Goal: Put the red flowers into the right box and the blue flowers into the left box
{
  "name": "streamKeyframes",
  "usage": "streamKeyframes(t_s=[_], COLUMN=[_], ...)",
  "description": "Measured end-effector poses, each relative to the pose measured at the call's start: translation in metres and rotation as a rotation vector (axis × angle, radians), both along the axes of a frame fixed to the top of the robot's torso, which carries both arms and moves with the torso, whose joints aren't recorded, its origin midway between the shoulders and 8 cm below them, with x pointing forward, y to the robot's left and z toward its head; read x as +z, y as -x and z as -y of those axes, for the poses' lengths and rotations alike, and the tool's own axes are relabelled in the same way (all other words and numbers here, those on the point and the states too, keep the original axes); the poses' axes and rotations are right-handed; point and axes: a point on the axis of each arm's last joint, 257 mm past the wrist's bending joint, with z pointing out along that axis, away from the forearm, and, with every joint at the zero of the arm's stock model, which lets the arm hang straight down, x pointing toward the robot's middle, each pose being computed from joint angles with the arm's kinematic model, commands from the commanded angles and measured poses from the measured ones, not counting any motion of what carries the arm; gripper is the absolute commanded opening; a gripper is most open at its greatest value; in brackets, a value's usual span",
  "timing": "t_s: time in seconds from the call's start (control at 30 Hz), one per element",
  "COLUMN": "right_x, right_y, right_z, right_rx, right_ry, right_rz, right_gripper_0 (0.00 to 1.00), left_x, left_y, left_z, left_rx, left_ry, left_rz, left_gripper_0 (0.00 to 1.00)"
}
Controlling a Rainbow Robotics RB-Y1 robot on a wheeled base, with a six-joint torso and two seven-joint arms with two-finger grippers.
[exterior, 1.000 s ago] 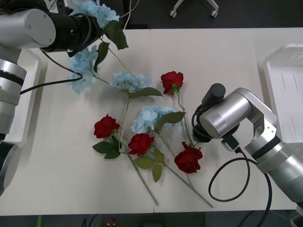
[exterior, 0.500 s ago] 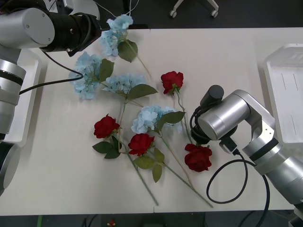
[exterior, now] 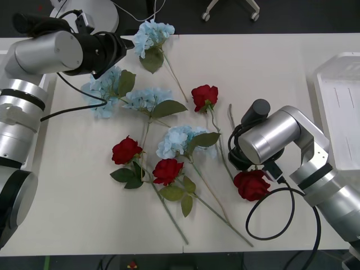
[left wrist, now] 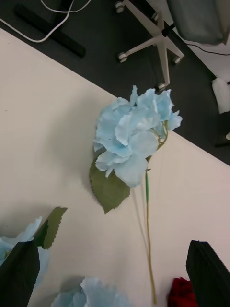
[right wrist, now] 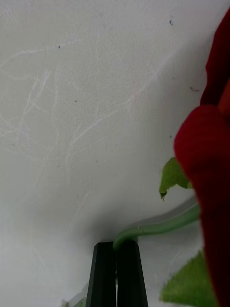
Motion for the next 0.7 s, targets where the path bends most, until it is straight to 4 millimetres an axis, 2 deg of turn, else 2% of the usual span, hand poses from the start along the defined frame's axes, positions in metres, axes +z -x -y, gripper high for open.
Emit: streamKeyframes(t_s=[0.17, 0.3, 0.4, 0.5, 0.6, 0.7], right_x=[-0.002, 0.003, 0.024, 0.049, 0.074, 0.096], right_y=[0.010, 0.021, 0.023, 0.024, 0.025, 0.024], right_z=[0.005, 0.024, 0.038, 0.047, 0.055, 0.065], right_rx=[0.115, 0.259, 0.328, 0.416, 0.570, 0.720], right_ry=[0.016, 0.074, 0.106, 0.138, 0.206, 0.298], right_rz=[-0.068, -0.122, -0.116, -0.093, -0.071, -0.045], right_gripper_0=[0.00, 0.00, 0.00, 0.00, 0.00, 0.00], left_x=[-0.029, -0.035, -0.033, -0.032, -0.015, 0.001], left_y=[-0.007, -0.003, 0.007, 0.027, 0.043, 0.057], left_z=[0.017, 0.032, 0.048, 0.056, 0.055, 0.043], left_rx=[-0.002, -0.028, -0.060, -0.106, -0.139, -0.137], left_ry=[-0.072, -0.057, 0.063, 0.150, 0.241, 0.303], left_rz=[-0.001, -0.015, -0.080, -0.189, -0.263, -0.330], left_gripper_0=[0.88, 0.89, 0.89, 0.89, 0.88, 0.89])
